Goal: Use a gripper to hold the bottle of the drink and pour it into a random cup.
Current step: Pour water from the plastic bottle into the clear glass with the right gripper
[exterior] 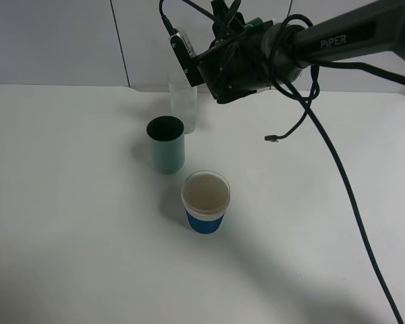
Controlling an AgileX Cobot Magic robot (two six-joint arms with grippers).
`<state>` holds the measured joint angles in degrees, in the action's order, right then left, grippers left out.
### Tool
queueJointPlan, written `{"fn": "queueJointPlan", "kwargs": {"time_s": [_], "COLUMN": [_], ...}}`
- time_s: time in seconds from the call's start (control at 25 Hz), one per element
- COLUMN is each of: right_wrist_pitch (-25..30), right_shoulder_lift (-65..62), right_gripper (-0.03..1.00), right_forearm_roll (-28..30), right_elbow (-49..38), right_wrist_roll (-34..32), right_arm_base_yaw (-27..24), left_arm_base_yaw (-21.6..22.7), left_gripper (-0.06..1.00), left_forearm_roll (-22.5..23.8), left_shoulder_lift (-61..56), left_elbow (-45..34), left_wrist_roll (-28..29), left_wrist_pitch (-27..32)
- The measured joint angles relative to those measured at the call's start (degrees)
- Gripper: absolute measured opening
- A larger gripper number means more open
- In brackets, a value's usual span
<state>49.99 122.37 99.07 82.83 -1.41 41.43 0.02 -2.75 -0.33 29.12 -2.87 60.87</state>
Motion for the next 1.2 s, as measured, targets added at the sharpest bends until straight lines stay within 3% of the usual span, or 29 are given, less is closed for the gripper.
{"fn": "queueJointPlan", "kwargs": {"time_s": [0.48, 0.92, 1.2], "right_wrist_pitch": [0.47, 5.94, 4.46], "right_shoulder_lift": [0.0, -0.25, -2.93], "right_gripper": [0.56, 0.56, 0.56], "right_forearm_roll": [0.0, -0.39, -7.03], "right_elbow": [0.0, 0.0, 0.0], "right_wrist_roll": [-10.58, -37.89, -44.96], "right_arm_base_yaw": [0.0, 0.0, 0.0], "left_arm_base_yaw": [0.0, 0.0, 0.0], "left_gripper": [0.99, 0.99, 0.99], "left_forearm_roll": [0.0, 0.0, 0.0], "left_shoulder_lift": [0.0, 0.0, 0.0], "left_elbow": [0.0, 0.0, 0.0], "left_wrist_roll": [0.0, 0.0, 0.0], "left_wrist_pitch": [0.0, 0.0, 0.0]}}
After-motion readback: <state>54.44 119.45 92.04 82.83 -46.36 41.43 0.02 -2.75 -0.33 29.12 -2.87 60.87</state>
